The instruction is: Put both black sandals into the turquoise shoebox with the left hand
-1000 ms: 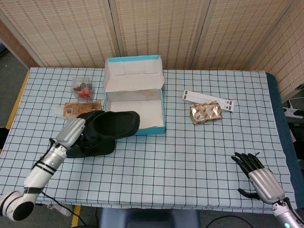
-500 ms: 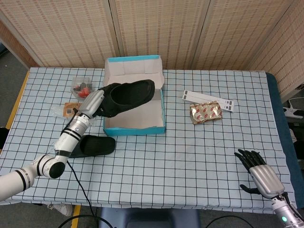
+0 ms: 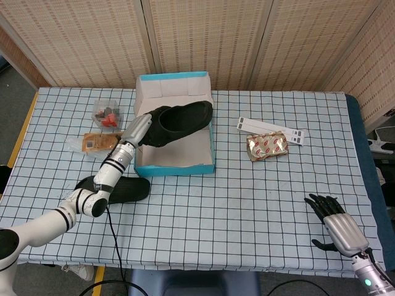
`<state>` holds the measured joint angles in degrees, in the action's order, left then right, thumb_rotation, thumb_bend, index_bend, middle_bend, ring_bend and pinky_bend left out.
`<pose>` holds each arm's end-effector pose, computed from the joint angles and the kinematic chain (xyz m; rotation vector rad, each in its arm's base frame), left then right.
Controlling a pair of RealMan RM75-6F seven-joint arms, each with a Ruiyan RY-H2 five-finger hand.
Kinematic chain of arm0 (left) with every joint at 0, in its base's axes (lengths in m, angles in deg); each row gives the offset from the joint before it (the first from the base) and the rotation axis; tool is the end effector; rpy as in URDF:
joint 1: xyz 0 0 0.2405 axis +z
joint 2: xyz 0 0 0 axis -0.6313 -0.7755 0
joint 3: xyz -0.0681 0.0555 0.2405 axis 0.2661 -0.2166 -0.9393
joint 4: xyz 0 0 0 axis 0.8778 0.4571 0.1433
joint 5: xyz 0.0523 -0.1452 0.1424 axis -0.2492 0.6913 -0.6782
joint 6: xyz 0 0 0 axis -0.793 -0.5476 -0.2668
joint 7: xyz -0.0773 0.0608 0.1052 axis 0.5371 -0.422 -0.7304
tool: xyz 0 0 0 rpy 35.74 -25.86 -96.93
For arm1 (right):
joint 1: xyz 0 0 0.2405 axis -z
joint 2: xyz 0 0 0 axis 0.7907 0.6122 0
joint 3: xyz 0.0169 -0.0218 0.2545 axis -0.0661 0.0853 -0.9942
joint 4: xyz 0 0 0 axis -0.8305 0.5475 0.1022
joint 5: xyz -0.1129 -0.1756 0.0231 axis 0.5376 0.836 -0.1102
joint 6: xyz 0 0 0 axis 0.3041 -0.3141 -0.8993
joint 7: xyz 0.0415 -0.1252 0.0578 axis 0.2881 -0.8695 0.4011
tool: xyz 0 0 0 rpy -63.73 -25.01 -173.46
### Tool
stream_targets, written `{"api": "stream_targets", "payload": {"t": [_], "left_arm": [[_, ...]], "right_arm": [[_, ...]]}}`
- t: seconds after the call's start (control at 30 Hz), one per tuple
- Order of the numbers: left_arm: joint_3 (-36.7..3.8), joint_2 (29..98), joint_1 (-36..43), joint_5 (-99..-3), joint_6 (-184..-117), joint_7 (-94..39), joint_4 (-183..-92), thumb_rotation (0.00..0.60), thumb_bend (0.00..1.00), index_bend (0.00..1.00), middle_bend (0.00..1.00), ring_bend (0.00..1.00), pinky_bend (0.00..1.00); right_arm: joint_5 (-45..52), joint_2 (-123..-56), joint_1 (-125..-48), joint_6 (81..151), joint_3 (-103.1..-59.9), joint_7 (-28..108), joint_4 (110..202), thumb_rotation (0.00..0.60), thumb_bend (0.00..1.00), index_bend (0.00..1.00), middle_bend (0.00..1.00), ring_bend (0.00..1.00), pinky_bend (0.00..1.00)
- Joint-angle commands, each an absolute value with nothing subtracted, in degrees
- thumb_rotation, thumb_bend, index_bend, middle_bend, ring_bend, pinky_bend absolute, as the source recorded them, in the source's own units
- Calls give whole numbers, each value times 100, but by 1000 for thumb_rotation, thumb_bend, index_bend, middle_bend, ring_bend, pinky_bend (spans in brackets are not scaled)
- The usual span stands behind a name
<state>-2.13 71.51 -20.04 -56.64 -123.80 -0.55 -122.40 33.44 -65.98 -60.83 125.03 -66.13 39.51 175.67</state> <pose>-0.0850 0.4786 0.0248 -1.6195 -1.3815 -1.3464 -0.3122 -0.1631 0.1310 1.7068 -1.0447 0.7290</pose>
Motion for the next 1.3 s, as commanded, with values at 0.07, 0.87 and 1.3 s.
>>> {"api": "stream_targets", "payload": {"t": [0.07, 0.87, 1.3], "left_arm": [[-387, 7496, -2187, -5906, -12121, 296, -11651, 600, 450, 449, 552, 511, 569], [-1235, 9038, -2475, -6673, -11699, 692, -8899, 600, 447, 419, 520, 474, 536], [-1054, 9544, -2587, -6327, -11011, 232, -8004, 600, 448, 298, 439, 385, 455]], "right_arm": [[3321, -6601, -6089, 12485, -6617, 3942, 17565, 600, 81, 0, 0, 0, 0], [3506, -6492, -6079, 12521, -6498, 4088, 17628, 600, 81, 0, 0, 0, 0], [3486, -6484, -6127, 12436, -6491, 4138, 17616, 600, 81, 0, 0, 0, 0]]}}
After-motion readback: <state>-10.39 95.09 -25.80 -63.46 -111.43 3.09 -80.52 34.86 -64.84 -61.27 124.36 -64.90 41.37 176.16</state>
